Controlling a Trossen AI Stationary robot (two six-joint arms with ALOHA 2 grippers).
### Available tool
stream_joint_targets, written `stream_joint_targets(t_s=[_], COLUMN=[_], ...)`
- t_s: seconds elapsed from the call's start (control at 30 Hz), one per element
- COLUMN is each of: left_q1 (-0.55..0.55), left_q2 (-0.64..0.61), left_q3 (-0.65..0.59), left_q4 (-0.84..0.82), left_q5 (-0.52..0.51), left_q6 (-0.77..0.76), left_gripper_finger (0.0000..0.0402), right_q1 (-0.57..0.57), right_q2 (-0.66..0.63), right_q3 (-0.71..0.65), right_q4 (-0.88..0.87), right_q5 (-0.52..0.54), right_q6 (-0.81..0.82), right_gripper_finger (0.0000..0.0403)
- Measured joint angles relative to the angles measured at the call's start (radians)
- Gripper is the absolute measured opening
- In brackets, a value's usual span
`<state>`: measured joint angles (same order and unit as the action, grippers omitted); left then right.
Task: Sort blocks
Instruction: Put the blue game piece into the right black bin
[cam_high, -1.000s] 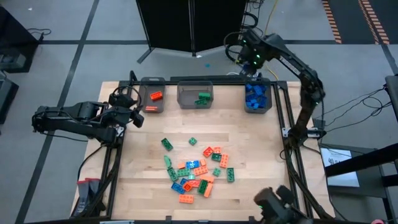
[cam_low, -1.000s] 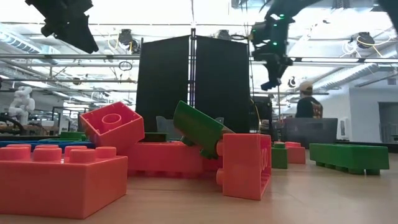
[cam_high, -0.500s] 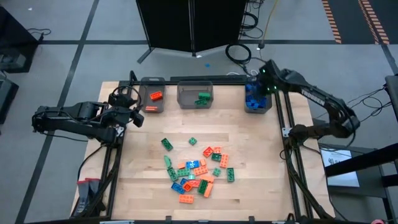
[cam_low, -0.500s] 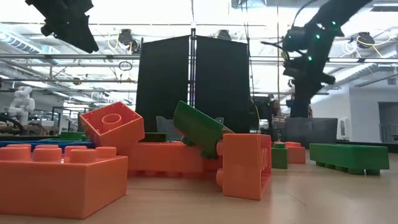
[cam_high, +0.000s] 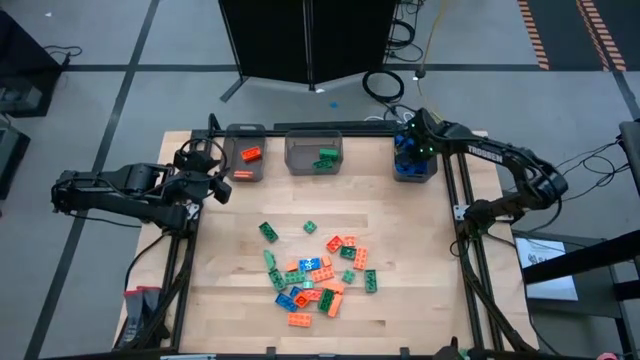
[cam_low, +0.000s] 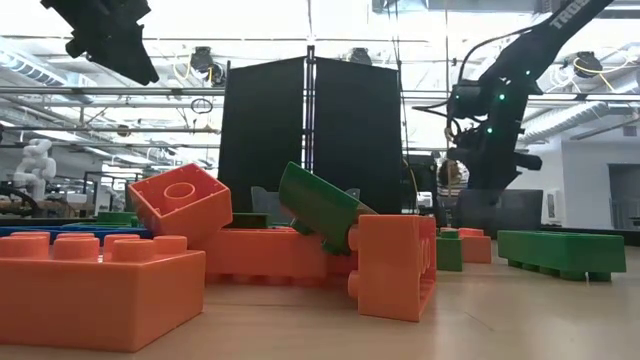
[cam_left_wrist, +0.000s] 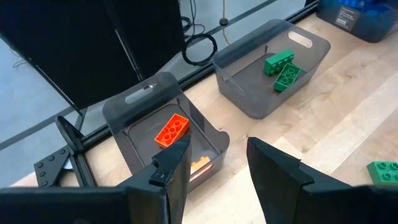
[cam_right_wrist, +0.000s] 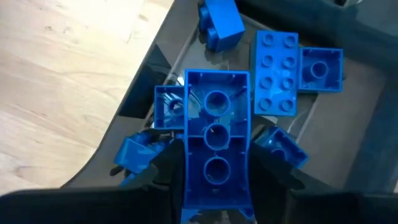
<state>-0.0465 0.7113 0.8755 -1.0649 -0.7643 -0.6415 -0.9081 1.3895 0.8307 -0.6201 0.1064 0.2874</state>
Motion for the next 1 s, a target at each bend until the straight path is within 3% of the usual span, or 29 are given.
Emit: stream_joint_targets(t_s=[0.2, 0.3, 0.47, 0.67, 0.83, 1.0], left_q1=[0.0, 0.0, 0.0, 0.0, 0.0, 0.0], left_q2=[0.0, 0.0, 0.0, 0.0, 0.0, 0.0], left_q3=[0.0, 0.0, 0.0, 0.0, 0.0, 0.0], left_q4=[0.0, 0.0, 0.0, 0.0, 0.0, 0.0], left_q5=[0.0, 0.0, 0.0, 0.0, 0.0, -0.001], left_q6=[0.0, 0.0, -0.001, -0.001, -0.002, 0.0], left_gripper_finger=[0.016, 0.016, 0.016, 0.016, 0.016, 0.016], right_q1=[0.0, 0.0, 0.01, 0.104, 0.348, 0.618], right_q2=[0.004, -0.001, -0.039, -0.092, -0.076, 0.009], right_q3=[0.023, 0.063, 0.187, 0.39, 0.436, 0.436], right_q4=[-0.018, -0.047, -0.119, -0.136, -0.021, 0.07], right_q5=[-0.008, -0.008, -0.08, -0.354, -0.447, -0.422], right_q6=[-0.011, -0.041, -0.111, -0.141, -0.134, -0.184], right_gripper_finger=[0.0238, 0.0272, 0.027, 0.025, 0.0242, 0.0242])
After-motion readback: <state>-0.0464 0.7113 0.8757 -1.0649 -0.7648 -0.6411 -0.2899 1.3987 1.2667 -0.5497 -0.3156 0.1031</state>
